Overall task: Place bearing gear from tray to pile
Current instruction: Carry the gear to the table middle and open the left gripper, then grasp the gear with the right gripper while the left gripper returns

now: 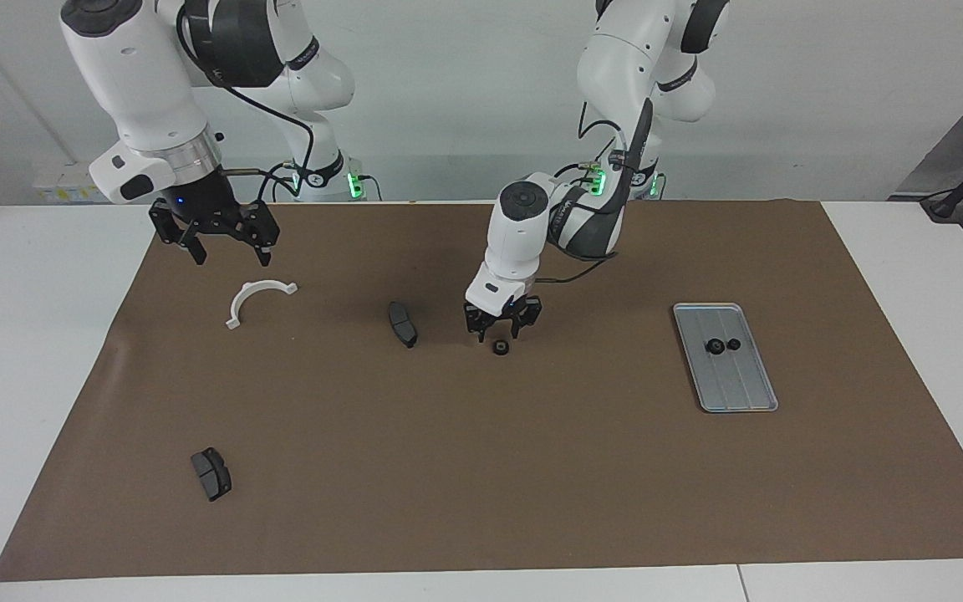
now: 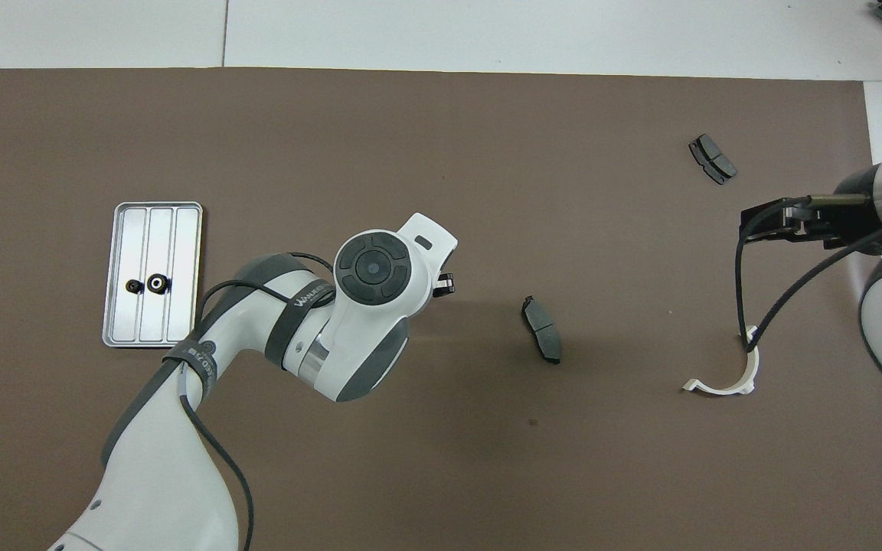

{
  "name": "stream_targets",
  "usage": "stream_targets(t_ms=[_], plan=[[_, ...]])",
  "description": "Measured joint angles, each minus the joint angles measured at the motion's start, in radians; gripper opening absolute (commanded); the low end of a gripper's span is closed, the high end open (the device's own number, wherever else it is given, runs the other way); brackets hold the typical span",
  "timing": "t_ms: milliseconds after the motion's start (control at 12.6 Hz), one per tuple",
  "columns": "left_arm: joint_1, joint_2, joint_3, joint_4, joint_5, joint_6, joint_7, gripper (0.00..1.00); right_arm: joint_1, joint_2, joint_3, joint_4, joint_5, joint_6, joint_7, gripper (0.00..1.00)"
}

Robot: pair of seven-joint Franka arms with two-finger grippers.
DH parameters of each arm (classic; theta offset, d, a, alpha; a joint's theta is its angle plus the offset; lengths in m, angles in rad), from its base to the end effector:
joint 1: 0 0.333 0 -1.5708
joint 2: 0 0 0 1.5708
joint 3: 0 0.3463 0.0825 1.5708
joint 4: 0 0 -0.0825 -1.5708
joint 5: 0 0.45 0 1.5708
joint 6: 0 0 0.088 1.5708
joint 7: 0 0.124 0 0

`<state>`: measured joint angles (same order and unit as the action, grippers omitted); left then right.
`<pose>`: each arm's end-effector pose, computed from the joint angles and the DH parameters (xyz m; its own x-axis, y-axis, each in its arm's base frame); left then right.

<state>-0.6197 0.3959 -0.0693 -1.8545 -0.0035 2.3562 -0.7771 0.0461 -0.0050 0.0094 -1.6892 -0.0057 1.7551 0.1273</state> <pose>0.5513 -0.4508 0.2887 0.9935 0.0995 0.0552 0.0940 -0.9910 0.0955 0.6328 0.0346 0.5933 0.9950 -0.0708 0.0710 -0.0708 -0.9975 -0.0033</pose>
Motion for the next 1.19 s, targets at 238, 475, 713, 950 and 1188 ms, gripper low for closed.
stream_targets(t_ms=[238, 475, 713, 950, 1188], plan=[[0.044, -0.015, 0.021, 0.078, 0.002, -0.128, 0.007, 0.90, 0.034, 0.002, 0.008, -0.023, 0.001, 0.054, 0.000, 1.00], [0.195, -0.061, 0.025, 0.131, 0.002, -0.249, 0.160, 0.89, 0.108, 0.024, 0.009, -0.045, 0.001, 0.121, 0.022, 1.00], [0.368, -0.112, 0.026, 0.132, 0.002, -0.344, 0.408, 0.88, 0.200, 0.077, 0.011, -0.050, 0.001, 0.187, 0.091, 1.00], [0.499, -0.122, 0.027, 0.109, 0.002, -0.370, 0.626, 0.85, 0.305, 0.156, 0.013, -0.053, 0.001, 0.288, 0.205, 1.00], [0.594, -0.122, 0.028, 0.062, 0.002, -0.365, 0.777, 0.82, 0.388, 0.227, 0.013, -0.051, 0.000, 0.358, 0.278, 1.00]])
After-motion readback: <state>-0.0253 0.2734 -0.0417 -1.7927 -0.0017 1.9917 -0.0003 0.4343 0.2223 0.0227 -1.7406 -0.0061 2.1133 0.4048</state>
